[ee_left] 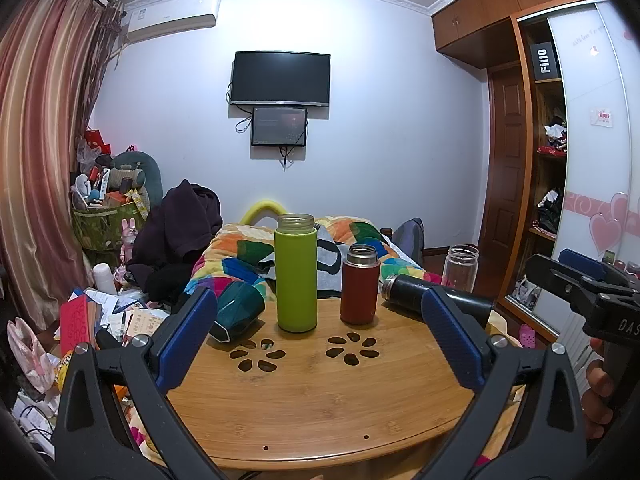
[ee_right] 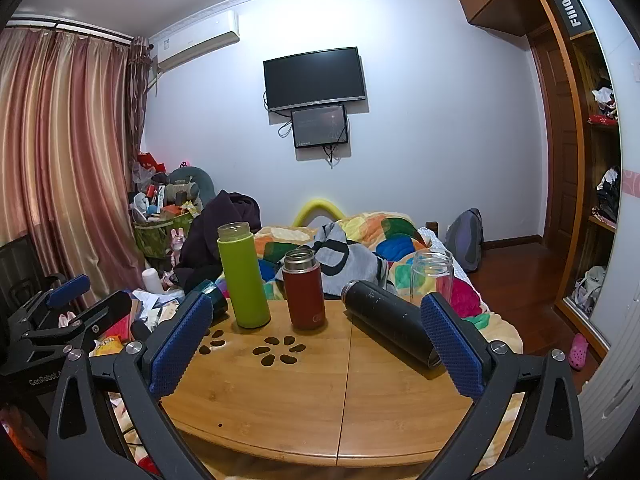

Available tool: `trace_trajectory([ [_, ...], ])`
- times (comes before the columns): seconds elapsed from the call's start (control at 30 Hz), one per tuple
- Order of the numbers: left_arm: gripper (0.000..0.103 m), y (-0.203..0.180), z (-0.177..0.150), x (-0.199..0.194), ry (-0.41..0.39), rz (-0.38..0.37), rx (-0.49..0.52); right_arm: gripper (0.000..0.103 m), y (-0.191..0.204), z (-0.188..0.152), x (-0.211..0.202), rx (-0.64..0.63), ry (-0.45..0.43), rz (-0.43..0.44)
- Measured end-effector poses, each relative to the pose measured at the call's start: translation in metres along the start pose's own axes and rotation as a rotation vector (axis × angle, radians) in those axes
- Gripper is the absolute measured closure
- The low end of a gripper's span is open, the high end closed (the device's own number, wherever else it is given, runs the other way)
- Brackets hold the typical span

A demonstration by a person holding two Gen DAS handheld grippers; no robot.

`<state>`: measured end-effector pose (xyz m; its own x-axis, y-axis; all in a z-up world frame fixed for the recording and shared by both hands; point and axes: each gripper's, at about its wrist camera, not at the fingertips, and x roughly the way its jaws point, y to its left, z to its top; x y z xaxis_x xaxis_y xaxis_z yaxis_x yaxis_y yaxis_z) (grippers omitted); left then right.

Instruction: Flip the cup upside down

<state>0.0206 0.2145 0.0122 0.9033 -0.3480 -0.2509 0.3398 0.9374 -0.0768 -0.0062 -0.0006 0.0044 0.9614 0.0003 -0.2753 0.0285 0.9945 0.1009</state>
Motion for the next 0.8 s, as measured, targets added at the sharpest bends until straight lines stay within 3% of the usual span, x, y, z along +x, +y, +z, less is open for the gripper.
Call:
trace_trajectory([
  [0.8, 0.000, -0.0004, 0.0013, -0.0011, -0.001, 0.001, 0.000, 0.000, 0.0012, 0.0020, -0.0014, 0.000, -0.003, 0.003],
])
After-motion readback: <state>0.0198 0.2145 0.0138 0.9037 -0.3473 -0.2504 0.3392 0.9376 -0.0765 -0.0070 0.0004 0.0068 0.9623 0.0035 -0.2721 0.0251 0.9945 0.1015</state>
